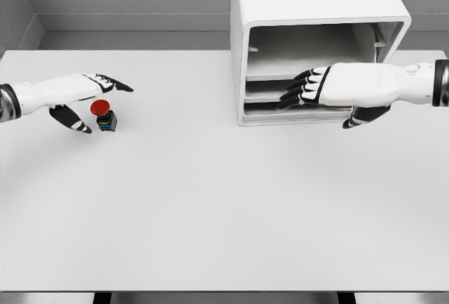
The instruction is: Slide open multi-storey tabletop storage cabinets and put open load switch and slide close multi-storey tabletop storage cabinets
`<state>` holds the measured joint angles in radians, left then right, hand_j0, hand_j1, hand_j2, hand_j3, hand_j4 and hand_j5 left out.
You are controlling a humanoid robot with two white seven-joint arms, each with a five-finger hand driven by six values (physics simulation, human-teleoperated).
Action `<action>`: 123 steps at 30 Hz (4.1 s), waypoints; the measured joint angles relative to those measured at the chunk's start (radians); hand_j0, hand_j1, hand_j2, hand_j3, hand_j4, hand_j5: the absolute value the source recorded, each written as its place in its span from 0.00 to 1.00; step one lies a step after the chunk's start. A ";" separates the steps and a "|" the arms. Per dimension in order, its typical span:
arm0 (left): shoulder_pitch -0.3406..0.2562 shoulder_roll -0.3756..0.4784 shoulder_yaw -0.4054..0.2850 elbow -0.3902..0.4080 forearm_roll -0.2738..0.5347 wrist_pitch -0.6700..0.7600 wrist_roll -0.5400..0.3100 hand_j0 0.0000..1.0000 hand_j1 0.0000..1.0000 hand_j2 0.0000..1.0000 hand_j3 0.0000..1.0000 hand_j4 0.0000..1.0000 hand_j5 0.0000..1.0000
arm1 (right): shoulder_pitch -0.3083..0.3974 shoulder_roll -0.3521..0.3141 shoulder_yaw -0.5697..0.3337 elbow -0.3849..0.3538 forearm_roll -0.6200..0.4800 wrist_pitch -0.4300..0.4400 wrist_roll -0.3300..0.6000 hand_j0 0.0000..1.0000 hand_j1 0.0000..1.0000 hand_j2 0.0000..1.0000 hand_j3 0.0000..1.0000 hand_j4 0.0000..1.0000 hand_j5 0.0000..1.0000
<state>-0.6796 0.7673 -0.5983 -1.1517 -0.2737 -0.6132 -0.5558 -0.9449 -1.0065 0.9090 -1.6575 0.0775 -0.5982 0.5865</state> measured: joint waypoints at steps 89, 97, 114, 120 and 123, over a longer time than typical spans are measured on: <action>-0.060 -0.003 -0.017 -0.527 0.264 -0.001 0.007 0.46 0.46 0.46 0.46 0.46 0.46 | 0.025 -0.024 0.010 0.027 0.025 0.000 0.024 1.00 1.00 1.00 1.00 1.00 1.00; -0.086 -0.087 -0.021 -0.520 0.233 -0.001 0.007 0.46 0.46 0.46 0.46 0.46 0.46 | 0.032 -0.057 0.008 0.012 0.024 -0.014 0.025 1.00 1.00 1.00 1.00 1.00 1.00; -0.112 -0.132 -0.022 -0.516 0.222 -0.001 0.002 0.46 0.46 0.46 0.46 0.46 0.46 | 0.018 -0.059 -0.003 -0.002 0.000 -0.015 0.025 1.00 1.00 1.00 1.00 1.00 1.00; -0.114 -0.132 -0.022 -0.516 0.222 -0.001 0.001 0.46 0.46 0.46 0.46 0.46 0.46 | 0.032 -0.046 0.001 0.024 0.005 0.055 0.025 1.00 1.00 1.00 1.00 1.00 1.00; -0.120 -0.131 -0.022 -0.518 0.224 -0.001 0.001 0.46 0.46 0.46 0.46 0.46 0.46 | 0.034 -0.044 0.004 0.034 0.008 0.097 0.025 1.00 1.00 1.00 1.00 1.00 1.00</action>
<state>-0.7992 0.6361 -0.6204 -1.6692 -0.0502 -0.6139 -0.5544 -0.9112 -1.0508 0.9126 -1.6233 0.0858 -0.5015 0.6113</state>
